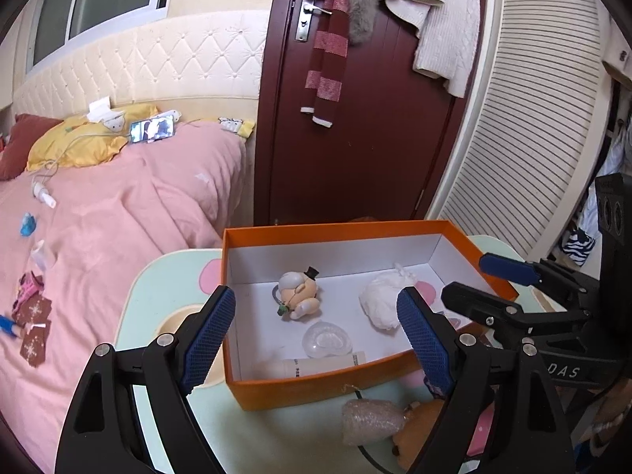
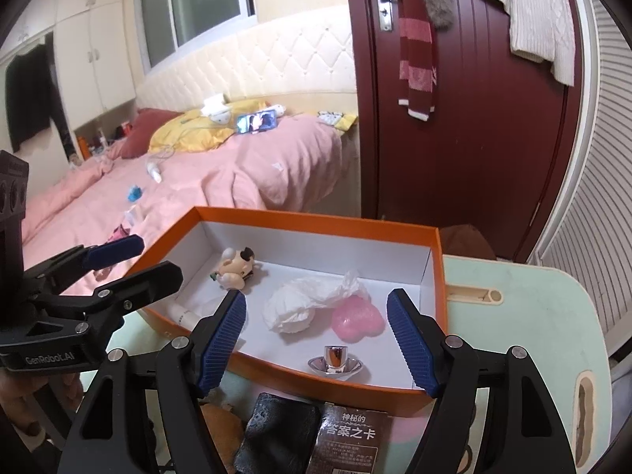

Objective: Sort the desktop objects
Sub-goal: 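Withdraw both grippers from the box toward the remaining table items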

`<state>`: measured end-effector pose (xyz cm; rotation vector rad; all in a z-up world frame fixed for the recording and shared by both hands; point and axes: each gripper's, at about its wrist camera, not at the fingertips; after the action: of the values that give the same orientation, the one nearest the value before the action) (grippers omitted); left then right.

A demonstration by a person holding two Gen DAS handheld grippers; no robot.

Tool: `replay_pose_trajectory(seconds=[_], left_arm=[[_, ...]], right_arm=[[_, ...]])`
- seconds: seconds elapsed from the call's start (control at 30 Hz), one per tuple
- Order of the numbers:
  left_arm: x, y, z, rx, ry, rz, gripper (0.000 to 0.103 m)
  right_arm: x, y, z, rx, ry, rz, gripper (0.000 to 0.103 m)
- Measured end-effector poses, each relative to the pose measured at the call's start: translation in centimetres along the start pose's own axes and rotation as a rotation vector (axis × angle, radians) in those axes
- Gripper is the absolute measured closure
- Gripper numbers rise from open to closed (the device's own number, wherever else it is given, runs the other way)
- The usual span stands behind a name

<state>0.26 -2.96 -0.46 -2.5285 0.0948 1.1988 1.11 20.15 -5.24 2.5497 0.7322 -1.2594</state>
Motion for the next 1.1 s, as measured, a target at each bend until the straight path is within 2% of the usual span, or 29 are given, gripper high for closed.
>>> replay_pose_trajectory(seconds=[0.2, 0.4, 0.6, 0.77, 0.83, 0.9, 0.97, 1.0, 1.03, 1.1], left_arm=[[0.7, -0.3, -1.6, -0.045, 0.002, 0.009, 0.019], [2.4, 0.1, -3.7, -0.073, 0.02, 0.008, 0.019], [5.2, 0.6, -4.2, -0.086, 0.112, -0.021, 0.019], [8.1, 1.0, -2.2, -0.15, 0.262, 0.002, 0.018], [9.0, 0.8, -2.0, -0.194, 0.256, 0.044, 0.014], [9.5, 0.7, -2.3, -0.198, 0.231, 0.042, 0.011], [9.7, 0.6, -2.2, -0.192, 0.22, 0.03, 0.006], [9.6, 0.6, -2.1, -0.196, 0.225, 0.028, 0.004], [9.6, 0.6, -2.0, -0.199, 0.23, 0.026, 0.001], [9.6, 0.7, -2.0, -0.2, 0.233, 0.023, 0.001]], right_arm=[[0.1, 0.5, -1.5, 0.017, -0.011, -0.002, 0.029], [1.7, 0.8, -3.4, 0.043, 0.002, -0.005, 0.029], [4.3, 0.4, -5.1, 0.067, 0.04, 0.016, 0.029], [7.8, -1.1, -5.7, 0.069, 0.121, 0.102, 0.029], [9.2, -1.7, -5.7, 0.064, 0.156, 0.136, 0.029], [10.2, -2.1, -5.8, 0.068, 0.182, 0.156, 0.029], [11.0, -1.9, -5.3, 0.09, 0.208, 0.141, 0.022], [11.2, -1.6, -5.2, 0.108, 0.215, 0.121, 0.009], [11.3, -1.3, -5.0, 0.125, 0.223, 0.101, 0.007], [11.3, -0.5, -4.2, 0.15, 0.257, 0.057, 0.004]])
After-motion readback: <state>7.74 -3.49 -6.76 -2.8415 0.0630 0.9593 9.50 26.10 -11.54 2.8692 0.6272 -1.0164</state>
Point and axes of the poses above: each gripper's, at about its wrist camera, not at the fingertips, and z roughly the way its jaws point, y to its left, x to its underside, and after that the axes turned 9 degrees about -z, right-handed
